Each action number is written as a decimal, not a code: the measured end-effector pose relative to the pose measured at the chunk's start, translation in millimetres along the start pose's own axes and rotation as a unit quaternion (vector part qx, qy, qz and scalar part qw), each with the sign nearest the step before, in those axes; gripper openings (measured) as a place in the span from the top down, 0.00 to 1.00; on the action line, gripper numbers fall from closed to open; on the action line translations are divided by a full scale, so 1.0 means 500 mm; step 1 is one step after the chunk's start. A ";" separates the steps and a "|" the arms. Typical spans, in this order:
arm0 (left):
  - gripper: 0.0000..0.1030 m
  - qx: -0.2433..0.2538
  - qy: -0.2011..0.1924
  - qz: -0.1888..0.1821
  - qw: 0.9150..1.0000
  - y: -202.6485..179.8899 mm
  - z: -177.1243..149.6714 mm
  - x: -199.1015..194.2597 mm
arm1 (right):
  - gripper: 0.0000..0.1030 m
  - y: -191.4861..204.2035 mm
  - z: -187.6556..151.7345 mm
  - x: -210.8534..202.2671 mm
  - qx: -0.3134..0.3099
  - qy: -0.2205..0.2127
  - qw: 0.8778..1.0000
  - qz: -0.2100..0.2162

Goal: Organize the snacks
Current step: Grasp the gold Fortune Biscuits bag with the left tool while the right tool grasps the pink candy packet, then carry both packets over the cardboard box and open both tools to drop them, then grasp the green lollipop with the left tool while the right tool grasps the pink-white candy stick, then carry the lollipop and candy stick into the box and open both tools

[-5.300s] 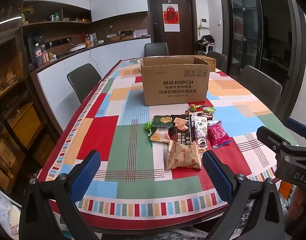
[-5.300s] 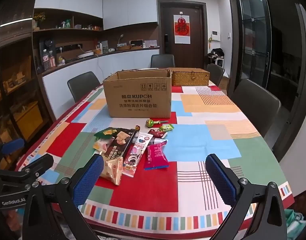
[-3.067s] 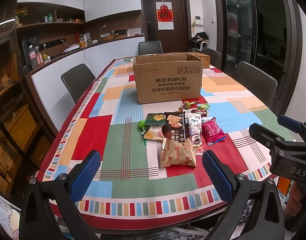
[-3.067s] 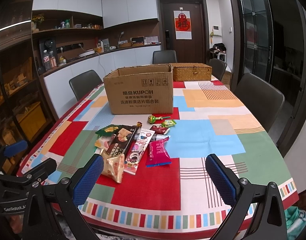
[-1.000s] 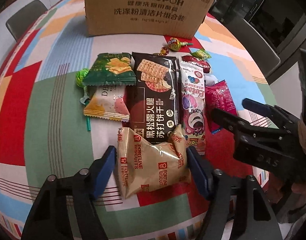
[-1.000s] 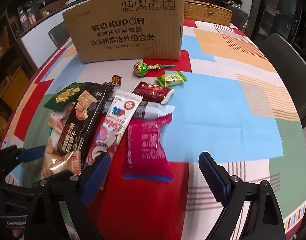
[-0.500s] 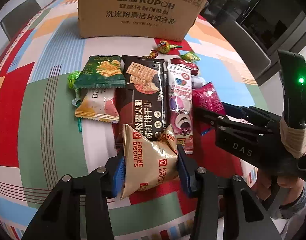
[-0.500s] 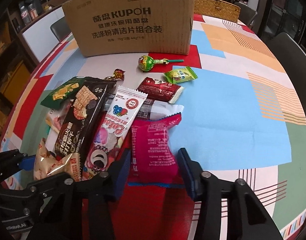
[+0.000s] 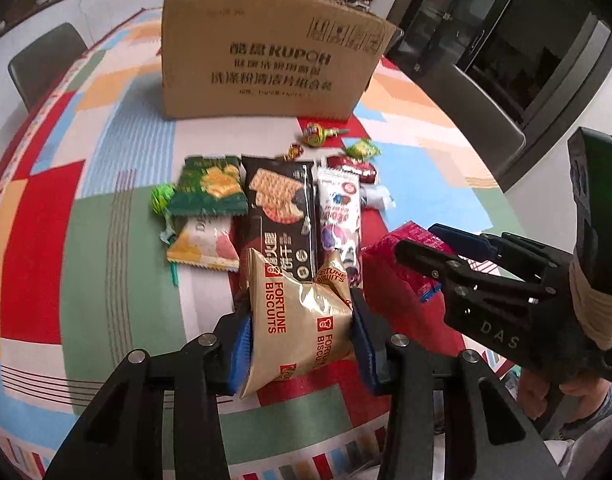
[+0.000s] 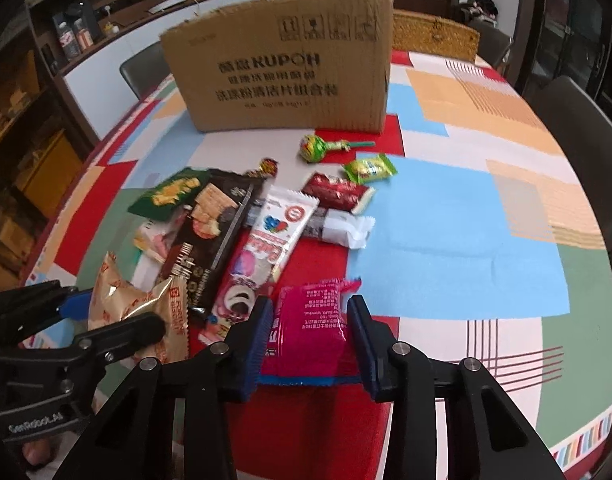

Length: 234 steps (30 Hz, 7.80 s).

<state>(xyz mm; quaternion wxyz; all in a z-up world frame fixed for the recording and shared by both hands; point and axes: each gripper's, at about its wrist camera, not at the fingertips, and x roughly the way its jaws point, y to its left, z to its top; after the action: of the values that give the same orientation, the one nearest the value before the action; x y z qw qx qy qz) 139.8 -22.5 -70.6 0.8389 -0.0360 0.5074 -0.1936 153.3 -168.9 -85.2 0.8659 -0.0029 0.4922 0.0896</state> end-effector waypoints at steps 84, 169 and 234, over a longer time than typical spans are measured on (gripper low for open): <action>0.21 0.054 -0.186 0.110 0.975 0.065 0.354 -0.123 | 0.39 0.028 0.373 -0.106 -0.049 -0.235 0.970 -0.026; 0.75 -0.020 -0.023 0.065 0.997 0.187 0.075 0.092 | 0.73 0.053 0.080 0.120 0.068 0.049 0.996 -0.002; 0.75 0.051 -0.225 0.033 0.973 0.050 0.446 -0.163 | 0.92 0.015 0.411 -0.161 0.002 -0.256 0.966 0.044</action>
<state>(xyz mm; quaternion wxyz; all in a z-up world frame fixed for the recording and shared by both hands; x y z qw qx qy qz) 306.8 -0.2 98.7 0.9381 -0.0193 0.2962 -0.1783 287.0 -154.7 90.1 0.9583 0.0433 0.2535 0.1249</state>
